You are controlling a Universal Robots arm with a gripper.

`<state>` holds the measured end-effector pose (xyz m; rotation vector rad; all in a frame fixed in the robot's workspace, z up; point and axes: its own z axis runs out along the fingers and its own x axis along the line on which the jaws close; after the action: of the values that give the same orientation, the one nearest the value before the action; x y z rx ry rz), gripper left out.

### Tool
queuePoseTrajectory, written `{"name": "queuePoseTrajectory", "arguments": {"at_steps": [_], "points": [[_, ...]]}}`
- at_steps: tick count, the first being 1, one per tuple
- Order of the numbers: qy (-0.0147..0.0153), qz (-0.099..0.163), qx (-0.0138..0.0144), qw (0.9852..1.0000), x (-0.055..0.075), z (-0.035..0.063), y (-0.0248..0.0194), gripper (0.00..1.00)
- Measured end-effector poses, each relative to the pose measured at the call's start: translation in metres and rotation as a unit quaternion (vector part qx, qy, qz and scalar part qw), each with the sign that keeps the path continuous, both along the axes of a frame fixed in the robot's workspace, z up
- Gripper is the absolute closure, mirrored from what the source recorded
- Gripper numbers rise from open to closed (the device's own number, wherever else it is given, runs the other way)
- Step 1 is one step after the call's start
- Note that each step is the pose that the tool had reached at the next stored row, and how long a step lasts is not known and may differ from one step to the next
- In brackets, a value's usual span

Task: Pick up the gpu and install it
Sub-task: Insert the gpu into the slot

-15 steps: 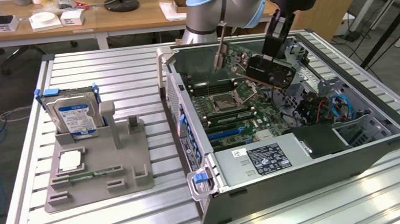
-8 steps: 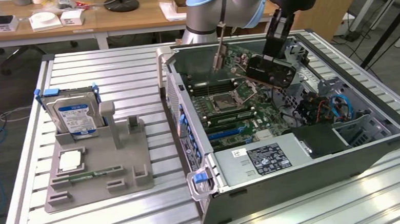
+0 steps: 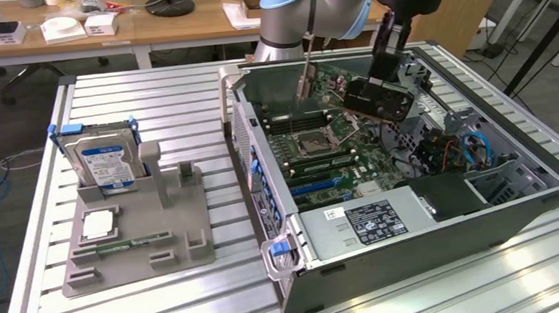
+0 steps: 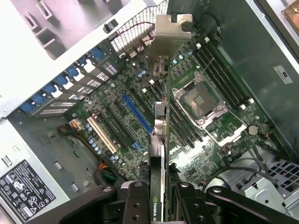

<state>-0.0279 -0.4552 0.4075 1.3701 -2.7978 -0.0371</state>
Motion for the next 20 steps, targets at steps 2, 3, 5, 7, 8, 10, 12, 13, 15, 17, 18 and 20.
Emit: {"name": "queuePoseTrajectory", "arguments": {"at_steps": [2, 3, 5, 7, 8, 10, 12, 13, 15, 17, 18, 20], "points": [[0.0, 0.006, -0.0001, 1.0, 0.0, 0.0, 0.0, 0.74], [0.0, 0.009, 0.0, 1.0, 0.0, 0.0, 0.0, 0.74], [0.0, 0.014, 0.0, 0.9999, 0.0, 0.0, 0.0, 0.74], [0.0, 0.02, -0.0001, 0.9998, 0.0, 0.0, 0.0, 0.74], [0.0, 0.023, -0.0001, 0.9997, 0.0, 0.0, 0.0, 0.74], [0.0, 0.029, -0.0002, 0.9996, 0.0, 0.0, 0.0, 0.74], [0.0, 0.035, -0.0002, 0.9994, -0.0001, 0.0, 0.0, 0.74], [0.0, 0.038, -0.0003, 0.9993, -0.0001, 0.0, 0.0, 0.74], [0.0, 0.045, -0.0002, 0.999, -0.0001, 0.0, 0.0, 0.74], [0.0, 0.051, 0.0003, 0.9987, -0.0001, 0.0, 0.0, 0.74], [-0.0002, 0.052, 0.0038, 0.9986, -0.0001, 0.0, 0.0, 0.74], [-0.0007, 0.056, 0.0136, 0.9983, -0.0001, 0.0, 0.0, 0.74]]}}
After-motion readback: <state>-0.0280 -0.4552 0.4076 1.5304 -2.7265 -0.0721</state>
